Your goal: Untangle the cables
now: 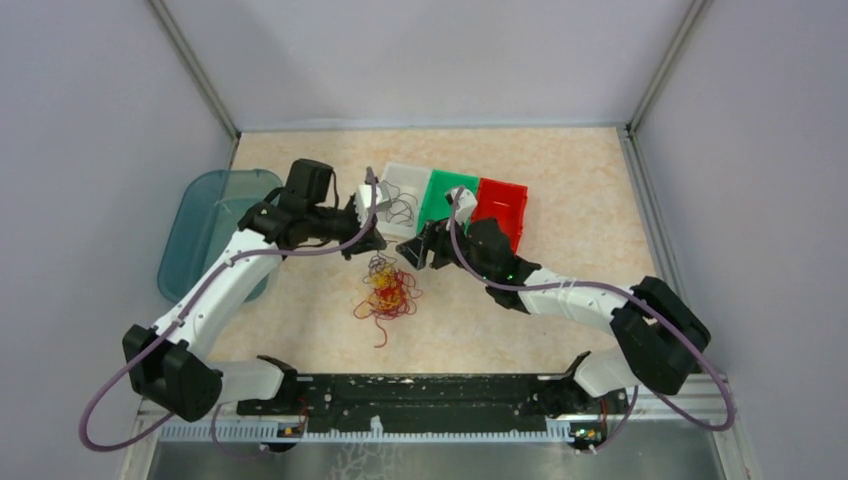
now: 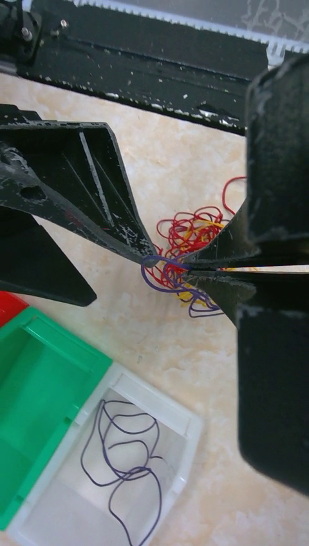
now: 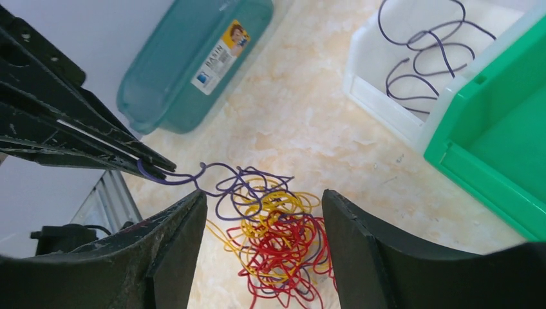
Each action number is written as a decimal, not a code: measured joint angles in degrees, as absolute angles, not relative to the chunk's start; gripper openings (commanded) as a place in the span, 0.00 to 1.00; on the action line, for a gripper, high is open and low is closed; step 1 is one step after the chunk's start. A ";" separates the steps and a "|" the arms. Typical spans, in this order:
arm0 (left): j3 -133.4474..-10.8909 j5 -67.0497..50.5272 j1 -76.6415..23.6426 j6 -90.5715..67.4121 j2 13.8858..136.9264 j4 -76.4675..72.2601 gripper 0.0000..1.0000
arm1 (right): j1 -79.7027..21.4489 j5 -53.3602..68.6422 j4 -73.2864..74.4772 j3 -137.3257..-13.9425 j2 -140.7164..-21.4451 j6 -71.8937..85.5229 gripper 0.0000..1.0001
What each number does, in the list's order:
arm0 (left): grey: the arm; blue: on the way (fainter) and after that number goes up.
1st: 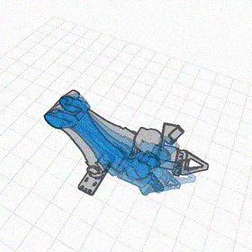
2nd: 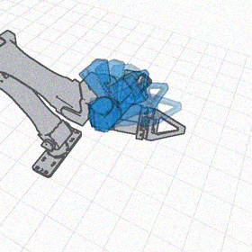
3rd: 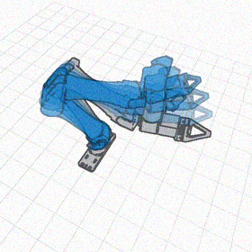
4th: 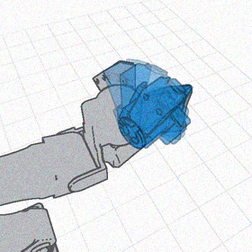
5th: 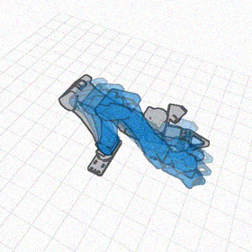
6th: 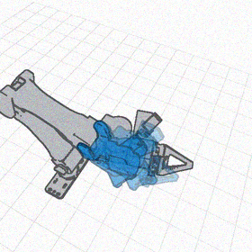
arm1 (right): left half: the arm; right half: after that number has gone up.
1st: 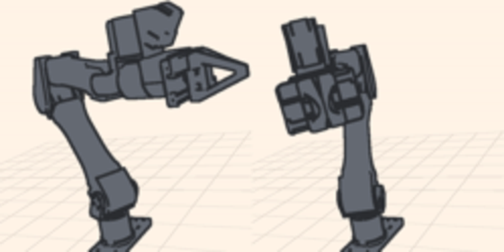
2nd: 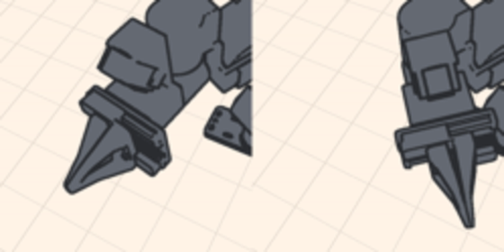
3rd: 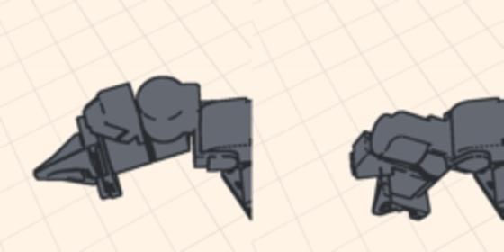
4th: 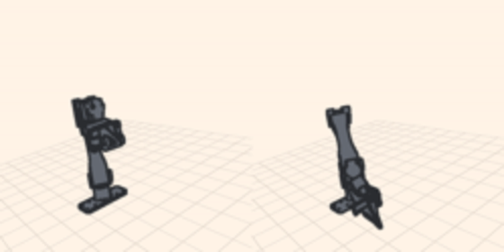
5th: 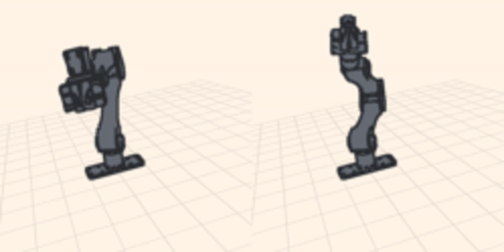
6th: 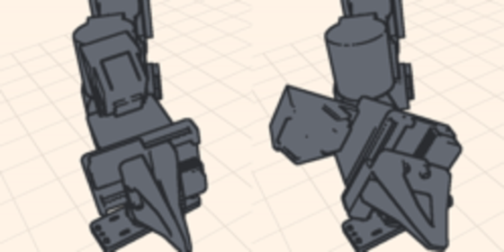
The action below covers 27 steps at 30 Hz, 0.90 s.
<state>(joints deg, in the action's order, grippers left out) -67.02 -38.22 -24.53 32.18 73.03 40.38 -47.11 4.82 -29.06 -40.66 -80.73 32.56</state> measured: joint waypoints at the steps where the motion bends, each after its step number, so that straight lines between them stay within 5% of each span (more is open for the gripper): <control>1: -67.48 -38.44 -25.19 31.51 72.93 40.42 0.00 | -47.13 5.06 -29.74 -39.99 -79.75 32.51 0.68; 27: -82.72 -34.04 -32.71 24.75 72.42 42.68 0.00 | -47.22 10.13 -36.01 -35.07 -72.84 32.60 0.67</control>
